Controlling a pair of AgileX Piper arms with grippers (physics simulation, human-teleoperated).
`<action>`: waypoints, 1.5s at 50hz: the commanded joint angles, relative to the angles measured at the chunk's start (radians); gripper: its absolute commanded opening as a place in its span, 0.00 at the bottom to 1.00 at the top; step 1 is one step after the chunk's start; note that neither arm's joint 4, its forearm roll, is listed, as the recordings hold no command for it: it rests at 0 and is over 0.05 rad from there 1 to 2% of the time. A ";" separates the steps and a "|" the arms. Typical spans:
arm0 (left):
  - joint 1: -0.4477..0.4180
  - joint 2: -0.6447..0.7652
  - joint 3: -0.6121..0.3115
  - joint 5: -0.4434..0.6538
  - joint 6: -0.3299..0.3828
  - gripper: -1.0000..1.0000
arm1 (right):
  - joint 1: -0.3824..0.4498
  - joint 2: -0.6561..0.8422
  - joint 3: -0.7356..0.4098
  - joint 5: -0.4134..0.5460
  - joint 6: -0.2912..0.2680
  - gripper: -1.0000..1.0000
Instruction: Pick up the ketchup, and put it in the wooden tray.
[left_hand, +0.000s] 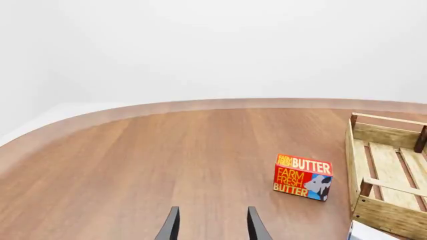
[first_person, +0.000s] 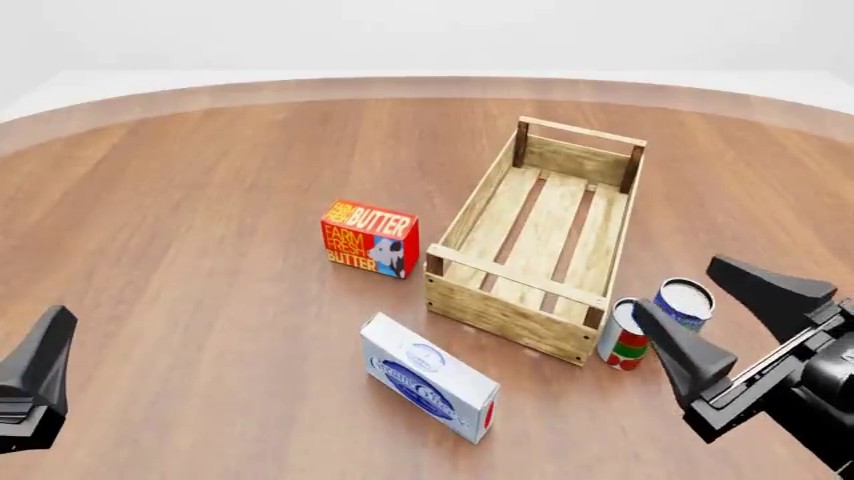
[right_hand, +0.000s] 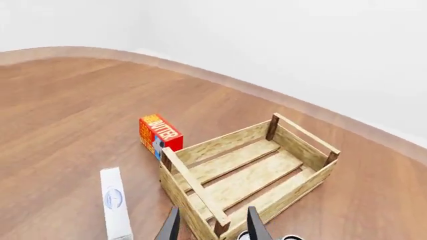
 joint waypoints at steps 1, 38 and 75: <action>0.000 0.000 0.000 0.000 0.000 1.00 | 0.129 0.090 -0.063 0.004 0.016 1.00; 0.000 0.000 0.000 0.000 0.000 1.00 | 0.409 0.631 -0.449 0.047 0.002 1.00; 0.000 0.000 0.000 0.000 0.000 1.00 | 0.611 1.026 -0.637 -0.006 -0.021 1.00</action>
